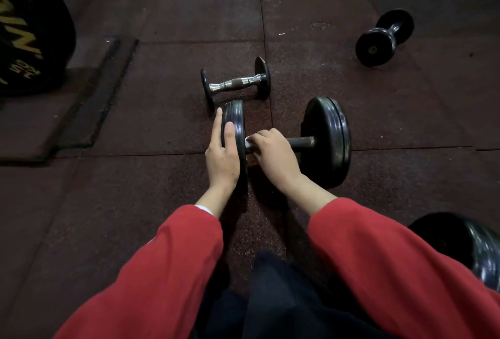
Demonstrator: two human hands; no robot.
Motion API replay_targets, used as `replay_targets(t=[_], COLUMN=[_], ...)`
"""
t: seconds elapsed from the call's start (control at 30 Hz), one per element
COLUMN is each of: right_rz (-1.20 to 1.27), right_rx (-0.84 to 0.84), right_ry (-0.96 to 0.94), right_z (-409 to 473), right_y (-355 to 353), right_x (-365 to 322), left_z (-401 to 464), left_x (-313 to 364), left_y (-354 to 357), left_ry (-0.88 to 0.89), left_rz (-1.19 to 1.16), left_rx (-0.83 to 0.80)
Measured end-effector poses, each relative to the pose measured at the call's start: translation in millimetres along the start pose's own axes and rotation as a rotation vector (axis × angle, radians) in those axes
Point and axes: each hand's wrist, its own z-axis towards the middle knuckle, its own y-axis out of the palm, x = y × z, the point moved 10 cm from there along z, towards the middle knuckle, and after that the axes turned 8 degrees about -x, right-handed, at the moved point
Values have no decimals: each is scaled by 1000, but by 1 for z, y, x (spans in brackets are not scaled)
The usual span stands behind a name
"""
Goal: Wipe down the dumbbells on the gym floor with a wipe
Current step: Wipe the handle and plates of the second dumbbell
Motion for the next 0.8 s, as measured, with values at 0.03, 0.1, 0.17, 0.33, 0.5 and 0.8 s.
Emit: replay_targets(t=[0.03, 0.1, 0.17, 0.33, 0.5, 0.8], right_rz=[-30, -124, -159, -145, -138, -30], right_rx=[-8, -51, -69, -106, -172, 52], right_ry=[-30, -67, -56, 72, 94, -55], right_z=[1, 3, 8, 27, 33, -8], right_y=[1, 4, 5, 3, 7, -3], right_x=[-2, -6, -6, 1, 5, -2], left_z=[1, 1, 1, 1, -1, -3], left_x=[0, -1, -2, -3, -1, -3], left_y=[0, 0, 0, 0, 0, 0], left_ry=[2, 4, 6, 11, 41, 46], left_rz=[-1, -4, -9, -6, -19, -27], left_rx=[4, 18, 28, 27, 16, 18])
